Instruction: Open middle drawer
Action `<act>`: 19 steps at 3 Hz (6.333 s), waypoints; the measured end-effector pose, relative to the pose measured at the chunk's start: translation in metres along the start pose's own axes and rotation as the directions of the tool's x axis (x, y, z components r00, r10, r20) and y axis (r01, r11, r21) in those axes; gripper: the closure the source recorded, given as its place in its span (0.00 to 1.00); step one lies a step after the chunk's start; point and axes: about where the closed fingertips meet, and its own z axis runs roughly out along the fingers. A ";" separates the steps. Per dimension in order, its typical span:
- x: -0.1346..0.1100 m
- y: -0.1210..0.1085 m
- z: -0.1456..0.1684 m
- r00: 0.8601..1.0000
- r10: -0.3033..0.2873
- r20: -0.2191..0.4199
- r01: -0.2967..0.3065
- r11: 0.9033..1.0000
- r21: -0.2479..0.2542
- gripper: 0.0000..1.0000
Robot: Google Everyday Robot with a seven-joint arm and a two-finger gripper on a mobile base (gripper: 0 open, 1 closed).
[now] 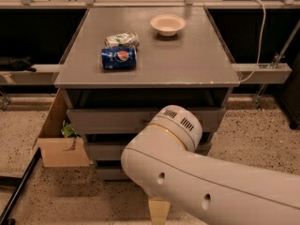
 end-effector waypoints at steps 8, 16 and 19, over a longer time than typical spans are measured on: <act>0.085 0.005 0.090 0.983 0.143 0.116 -0.132 0.987 -0.097 0.00; 0.068 -0.061 0.209 0.994 0.105 0.013 -0.095 0.943 -0.318 0.00; 0.075 -0.049 0.238 0.993 0.114 0.022 -0.100 0.931 -0.351 0.00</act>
Offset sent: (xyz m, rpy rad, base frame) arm 0.0267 -0.1435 -0.1562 0.0598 0.5062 -0.3088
